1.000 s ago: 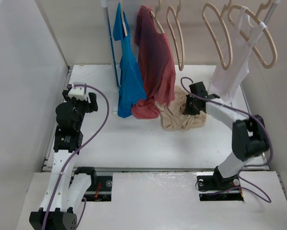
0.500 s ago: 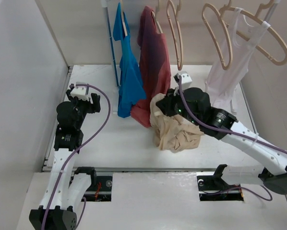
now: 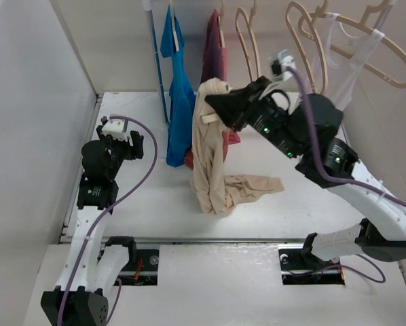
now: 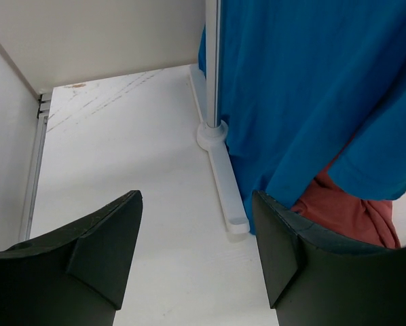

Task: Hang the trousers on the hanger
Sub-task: Pick up the trousers from the corner of the board, then place the trousers at the center of the board, then flatten out the trousers at the center of the board.

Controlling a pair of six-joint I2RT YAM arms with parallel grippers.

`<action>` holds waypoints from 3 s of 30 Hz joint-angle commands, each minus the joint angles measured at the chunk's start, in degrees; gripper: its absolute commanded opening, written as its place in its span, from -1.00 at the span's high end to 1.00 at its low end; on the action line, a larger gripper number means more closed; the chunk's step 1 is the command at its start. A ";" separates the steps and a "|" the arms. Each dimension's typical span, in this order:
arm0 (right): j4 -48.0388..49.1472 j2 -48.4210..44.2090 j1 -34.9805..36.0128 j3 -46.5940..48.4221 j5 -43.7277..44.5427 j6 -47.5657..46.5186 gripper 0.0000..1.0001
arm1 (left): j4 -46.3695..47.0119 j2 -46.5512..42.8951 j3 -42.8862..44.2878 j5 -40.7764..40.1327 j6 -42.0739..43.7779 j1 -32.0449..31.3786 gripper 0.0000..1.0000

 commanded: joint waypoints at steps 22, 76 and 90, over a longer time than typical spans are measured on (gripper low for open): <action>-26.25 17.37 -5.03 -5.45 -6.80 5.88 -0.99 | -12.59 7.60 3.93 13.43 12.91 -1.25 -0.24; -6.53 40.30 -19.71 -11.18 -32.19 -5.81 0.32 | -26.14 9.55 -7.41 4.38 37.10 -30.61 1.00; -14.44 0.33 -26.36 -34.89 -18.32 5.42 1.00 | -22.28 10.24 -0.03 0.76 41.13 1.34 1.00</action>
